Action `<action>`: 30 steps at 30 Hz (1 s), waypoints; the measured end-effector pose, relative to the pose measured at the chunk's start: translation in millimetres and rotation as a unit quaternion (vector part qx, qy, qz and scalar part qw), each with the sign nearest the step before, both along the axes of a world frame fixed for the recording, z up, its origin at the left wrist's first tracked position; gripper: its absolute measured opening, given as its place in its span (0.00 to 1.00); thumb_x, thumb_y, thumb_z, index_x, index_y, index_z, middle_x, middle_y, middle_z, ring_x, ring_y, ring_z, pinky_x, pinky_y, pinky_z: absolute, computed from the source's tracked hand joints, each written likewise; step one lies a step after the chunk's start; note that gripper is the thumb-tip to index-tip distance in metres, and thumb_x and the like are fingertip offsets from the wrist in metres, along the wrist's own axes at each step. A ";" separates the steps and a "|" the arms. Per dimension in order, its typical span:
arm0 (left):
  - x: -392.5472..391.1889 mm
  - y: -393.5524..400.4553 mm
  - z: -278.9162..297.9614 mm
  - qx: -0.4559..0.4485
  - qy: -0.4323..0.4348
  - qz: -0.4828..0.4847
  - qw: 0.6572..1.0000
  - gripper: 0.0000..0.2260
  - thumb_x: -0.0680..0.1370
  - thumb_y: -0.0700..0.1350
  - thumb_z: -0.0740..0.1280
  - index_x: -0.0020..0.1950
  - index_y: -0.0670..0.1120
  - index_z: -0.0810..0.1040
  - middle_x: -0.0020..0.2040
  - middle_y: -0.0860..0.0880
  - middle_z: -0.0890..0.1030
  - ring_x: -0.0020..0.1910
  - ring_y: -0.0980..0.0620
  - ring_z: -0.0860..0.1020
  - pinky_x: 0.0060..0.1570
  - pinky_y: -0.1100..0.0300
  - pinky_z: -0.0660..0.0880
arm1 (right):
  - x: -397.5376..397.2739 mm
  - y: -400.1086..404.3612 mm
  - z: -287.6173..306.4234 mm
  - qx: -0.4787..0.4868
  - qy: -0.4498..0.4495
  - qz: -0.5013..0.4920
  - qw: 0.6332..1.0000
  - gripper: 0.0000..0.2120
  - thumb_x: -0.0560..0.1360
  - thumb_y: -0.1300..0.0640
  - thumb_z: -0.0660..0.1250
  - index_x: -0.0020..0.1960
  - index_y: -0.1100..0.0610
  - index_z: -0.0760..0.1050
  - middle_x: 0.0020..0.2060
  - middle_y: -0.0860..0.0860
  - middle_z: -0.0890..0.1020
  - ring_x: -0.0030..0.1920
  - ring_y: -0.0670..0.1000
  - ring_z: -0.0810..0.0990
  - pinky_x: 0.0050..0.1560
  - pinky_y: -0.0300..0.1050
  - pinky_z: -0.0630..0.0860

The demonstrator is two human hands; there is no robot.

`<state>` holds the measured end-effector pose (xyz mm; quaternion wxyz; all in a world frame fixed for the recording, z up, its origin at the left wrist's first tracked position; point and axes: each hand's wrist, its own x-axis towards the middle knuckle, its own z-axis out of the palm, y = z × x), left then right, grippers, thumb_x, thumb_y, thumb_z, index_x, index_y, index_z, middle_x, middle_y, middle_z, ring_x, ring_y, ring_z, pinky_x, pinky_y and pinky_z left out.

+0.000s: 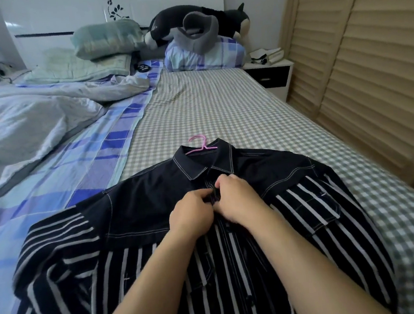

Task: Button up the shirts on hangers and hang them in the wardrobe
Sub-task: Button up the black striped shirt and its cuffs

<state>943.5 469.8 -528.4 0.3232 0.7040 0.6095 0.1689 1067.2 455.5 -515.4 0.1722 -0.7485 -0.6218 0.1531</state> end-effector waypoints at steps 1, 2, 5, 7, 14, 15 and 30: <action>2.5 5.5 0.9 -0.004 -0.006 0.007 1.000 0.21 0.69 0.49 0.60 0.58 0.65 0.81 0.50 0.59 0.85 0.53 0.52 0.83 0.56 0.50 0.80 | -0.6 0.1 1.6 0.015 -0.027 -0.004 0.999 0.17 0.75 0.58 0.69 0.63 0.57 0.74 0.60 0.54 0.77 0.61 0.58 0.77 0.61 0.50 0.75; 5.3 8.6 2.6 -0.004 -0.011 0.015 1.000 0.17 0.71 0.50 0.63 0.55 0.64 0.82 0.48 0.59 0.85 0.51 0.53 0.82 0.54 0.52 0.80 | -0.9 -0.5 3.7 0.033 -0.038 -0.018 0.999 0.13 0.76 0.60 0.67 0.60 0.57 0.76 0.58 0.55 0.78 0.59 0.59 0.78 0.58 0.50 0.75; 11.1 5.5 10.2 0.034 0.013 0.046 0.998 0.04 0.76 0.54 0.70 0.50 0.61 0.82 0.46 0.58 0.83 0.49 0.54 0.81 0.47 0.57 0.76 | 8.0 0.1 15.6 0.052 0.082 -0.092 0.991 0.07 0.78 0.58 0.62 0.51 0.54 0.79 0.48 0.53 0.82 0.49 0.57 0.81 0.47 0.48 0.77; 14.1 1.3 9.9 0.066 0.022 0.066 0.995 0.03 0.77 0.53 0.71 0.45 0.57 0.80 0.46 0.57 0.82 0.48 0.53 0.79 0.42 0.57 0.71 | 16.4 0.4 24.2 0.062 0.221 -0.111 0.967 0.08 0.79 0.58 0.61 0.46 0.53 0.79 0.41 0.49 0.82 0.41 0.51 0.80 0.38 0.44 0.75; 2.3 -6.6 25.8 0.066 -0.141 0.094 0.983 0.06 0.76 0.43 0.72 0.39 0.49 0.81 0.36 0.52 0.83 0.36 0.54 0.82 0.37 0.61 0.76 | 2.8 -15.5 26.7 0.057 0.223 -0.076 0.970 0.08 0.78 0.60 0.65 0.42 0.54 0.81 0.39 0.44 0.82 0.39 0.47 0.79 0.37 0.40 0.74; -0.8 -8.6 22.9 0.041 -0.174 0.104 0.978 0.06 0.76 0.42 0.73 0.39 0.49 0.82 0.34 0.51 0.84 0.35 0.53 0.83 0.38 0.60 0.78 | 0.8 -16.1 24.5 0.045 0.190 -0.075 0.978 0.09 0.78 0.59 0.65 0.40 0.56 0.80 0.38 0.45 0.82 0.38 0.49 0.79 0.36 0.41 0.73; -10.0 1.9 3.7 -0.114 -0.408 0.078 0.903 0.08 0.79 0.36 0.70 0.41 0.44 0.81 0.34 0.47 0.79 0.29 0.53 0.75 0.35 0.61 0.75 | 10.1 -5.8 10.1 0.029 0.360 -0.096 0.927 0.12 0.73 0.65 0.68 0.53 0.53 0.83 0.41 0.49 0.84 0.43 0.49 0.82 0.42 0.43 0.76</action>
